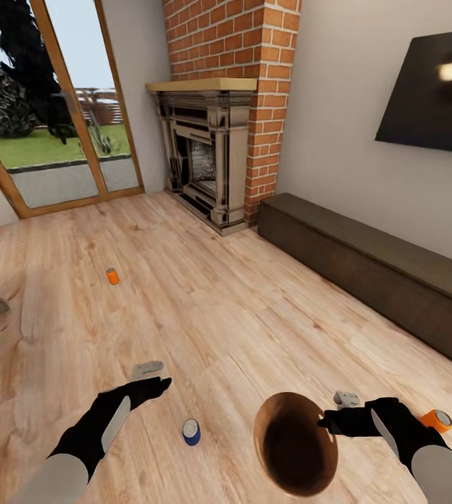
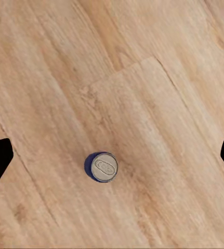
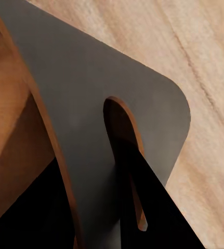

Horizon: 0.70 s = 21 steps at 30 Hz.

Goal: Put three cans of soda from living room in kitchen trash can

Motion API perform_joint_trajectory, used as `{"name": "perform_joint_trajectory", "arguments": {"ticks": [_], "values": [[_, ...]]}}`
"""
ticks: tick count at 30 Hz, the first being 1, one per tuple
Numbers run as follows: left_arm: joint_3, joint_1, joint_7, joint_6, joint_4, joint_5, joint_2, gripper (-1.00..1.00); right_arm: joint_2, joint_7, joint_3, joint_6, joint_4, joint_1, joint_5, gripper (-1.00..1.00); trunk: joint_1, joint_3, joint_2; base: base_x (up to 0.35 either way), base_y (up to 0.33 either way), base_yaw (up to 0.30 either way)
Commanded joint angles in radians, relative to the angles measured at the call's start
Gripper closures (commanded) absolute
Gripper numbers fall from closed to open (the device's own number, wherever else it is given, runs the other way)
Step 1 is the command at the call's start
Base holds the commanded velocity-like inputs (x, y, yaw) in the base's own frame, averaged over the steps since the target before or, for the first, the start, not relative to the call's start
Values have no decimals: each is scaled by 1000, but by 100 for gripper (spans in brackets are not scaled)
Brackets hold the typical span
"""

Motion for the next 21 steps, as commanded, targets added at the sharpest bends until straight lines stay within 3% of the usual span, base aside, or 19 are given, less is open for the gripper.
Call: {"name": "perform_joint_trajectory", "arguments": {"ticks": [1,6,9,15,21], "values": [[-2,-50,-8,-27,59,4,0,-100,1,2,1,52,-41,-25,-2,100,0,0,0,321,-11,0],[-6,-101,-15,-61,117,8,-3,-100,-6,2,2,151,-76,-106,3,100,0,0,0,239,-124,0],[-59,-111,-14,-75,129,10,-31,-100,-14,-2,2,181,-83,-153,5,100,0,0,0,93,-139,0],[-88,-112,-17,-85,137,16,-41,-100,-17,-39,1,193,-83,-169,3,100,0,0,0,24,-36,-15],[-92,-113,-20,-87,137,18,-40,-100,-29,-44,-1,281,-83,-173,-3,100,0,0,0,3,-4,-177]]}}
